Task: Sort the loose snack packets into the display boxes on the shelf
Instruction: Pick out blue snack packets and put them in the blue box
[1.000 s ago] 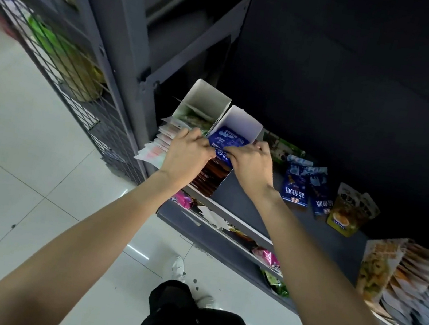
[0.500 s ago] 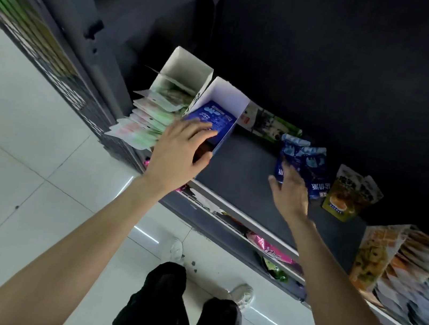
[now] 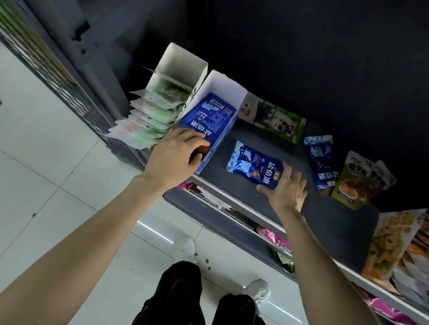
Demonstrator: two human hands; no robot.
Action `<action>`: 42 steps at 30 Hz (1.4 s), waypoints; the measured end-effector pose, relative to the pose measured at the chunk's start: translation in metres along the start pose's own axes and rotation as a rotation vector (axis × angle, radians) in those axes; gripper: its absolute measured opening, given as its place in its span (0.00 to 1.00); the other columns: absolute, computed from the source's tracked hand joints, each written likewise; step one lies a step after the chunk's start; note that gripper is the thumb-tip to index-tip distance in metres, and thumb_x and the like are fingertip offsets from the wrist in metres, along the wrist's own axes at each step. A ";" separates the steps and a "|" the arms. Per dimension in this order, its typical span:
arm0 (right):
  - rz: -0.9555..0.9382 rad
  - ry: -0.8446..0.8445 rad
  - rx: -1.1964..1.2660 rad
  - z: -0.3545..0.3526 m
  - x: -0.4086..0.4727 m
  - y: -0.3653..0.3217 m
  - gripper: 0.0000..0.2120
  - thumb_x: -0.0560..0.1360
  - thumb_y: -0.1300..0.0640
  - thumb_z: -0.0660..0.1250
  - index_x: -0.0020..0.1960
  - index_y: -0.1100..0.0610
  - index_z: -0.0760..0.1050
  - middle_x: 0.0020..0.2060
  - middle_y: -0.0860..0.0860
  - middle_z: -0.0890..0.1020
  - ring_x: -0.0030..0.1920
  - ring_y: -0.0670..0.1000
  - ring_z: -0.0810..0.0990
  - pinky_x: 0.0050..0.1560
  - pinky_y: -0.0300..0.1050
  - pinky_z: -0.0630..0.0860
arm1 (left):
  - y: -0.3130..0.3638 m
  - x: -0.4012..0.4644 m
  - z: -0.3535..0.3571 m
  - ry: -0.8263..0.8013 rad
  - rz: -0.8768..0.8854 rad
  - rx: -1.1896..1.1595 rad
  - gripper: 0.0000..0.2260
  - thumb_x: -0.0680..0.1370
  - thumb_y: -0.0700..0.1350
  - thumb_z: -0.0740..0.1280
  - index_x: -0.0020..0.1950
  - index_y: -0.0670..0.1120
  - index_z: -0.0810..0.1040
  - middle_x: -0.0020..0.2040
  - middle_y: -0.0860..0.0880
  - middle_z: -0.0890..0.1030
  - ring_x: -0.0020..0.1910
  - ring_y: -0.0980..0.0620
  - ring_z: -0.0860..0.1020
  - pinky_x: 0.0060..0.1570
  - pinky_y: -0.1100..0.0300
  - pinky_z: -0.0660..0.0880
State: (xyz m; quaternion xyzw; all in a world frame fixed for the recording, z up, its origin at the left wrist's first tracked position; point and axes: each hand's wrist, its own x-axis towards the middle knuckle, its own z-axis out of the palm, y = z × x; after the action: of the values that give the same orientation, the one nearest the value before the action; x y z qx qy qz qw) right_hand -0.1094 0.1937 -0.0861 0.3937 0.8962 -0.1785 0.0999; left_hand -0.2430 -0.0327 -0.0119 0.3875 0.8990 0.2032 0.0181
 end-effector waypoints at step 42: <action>-0.626 0.443 0.566 -0.132 -0.022 -0.149 0.08 0.73 0.57 0.68 0.50 0.58 0.81 0.43 0.53 0.85 0.40 0.54 0.83 0.41 0.51 0.80 | 0.000 0.091 -0.099 0.154 0.001 -0.603 0.04 0.74 0.40 0.70 0.48 0.44 0.82 0.41 0.54 0.82 0.40 0.61 0.80 0.45 0.60 0.79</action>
State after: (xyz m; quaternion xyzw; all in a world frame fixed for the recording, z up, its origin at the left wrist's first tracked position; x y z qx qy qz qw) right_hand -0.2105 0.1381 0.0780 0.1451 0.8876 -0.3490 -0.2634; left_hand -0.3255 -0.0030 0.0901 0.3484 0.7967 0.4896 0.0639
